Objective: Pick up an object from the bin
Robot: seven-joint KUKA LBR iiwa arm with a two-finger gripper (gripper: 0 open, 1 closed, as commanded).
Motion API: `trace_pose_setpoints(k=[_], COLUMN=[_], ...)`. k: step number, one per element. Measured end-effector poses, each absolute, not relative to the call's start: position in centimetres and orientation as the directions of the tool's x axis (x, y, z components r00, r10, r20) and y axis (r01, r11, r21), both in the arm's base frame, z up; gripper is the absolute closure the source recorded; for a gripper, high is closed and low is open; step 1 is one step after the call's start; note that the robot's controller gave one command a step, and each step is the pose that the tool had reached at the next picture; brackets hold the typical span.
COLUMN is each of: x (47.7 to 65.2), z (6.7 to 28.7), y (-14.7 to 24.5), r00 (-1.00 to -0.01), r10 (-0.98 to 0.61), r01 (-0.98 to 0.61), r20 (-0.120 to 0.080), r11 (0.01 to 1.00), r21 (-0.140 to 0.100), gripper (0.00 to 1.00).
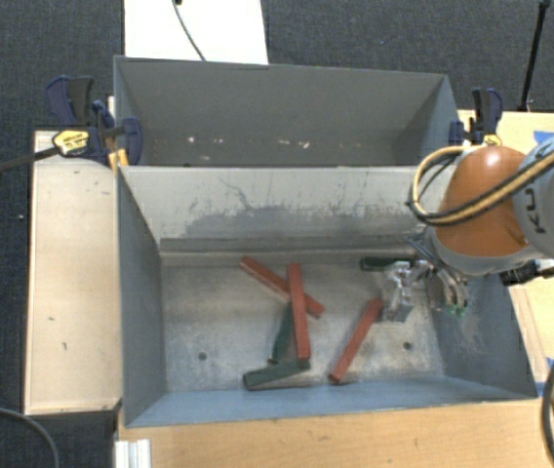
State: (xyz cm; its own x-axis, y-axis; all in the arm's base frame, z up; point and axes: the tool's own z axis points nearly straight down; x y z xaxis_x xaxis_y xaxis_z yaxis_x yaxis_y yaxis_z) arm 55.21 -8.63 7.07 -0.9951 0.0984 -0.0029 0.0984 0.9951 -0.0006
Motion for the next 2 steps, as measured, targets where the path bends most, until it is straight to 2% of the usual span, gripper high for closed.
trace_pose_setpoints(k=[1, 2], x=[55.21, 55.21], z=[7.06, 7.06], y=[-8.63, -8.63], r00=[-0.995, -0.995], r10=[0.096, 0.095], r01=[0.096, 0.095], r20=[-0.003, -0.003], r11=[0.995, 0.995], r21=[-0.001, -0.001], gripper=[0.0, 0.0])
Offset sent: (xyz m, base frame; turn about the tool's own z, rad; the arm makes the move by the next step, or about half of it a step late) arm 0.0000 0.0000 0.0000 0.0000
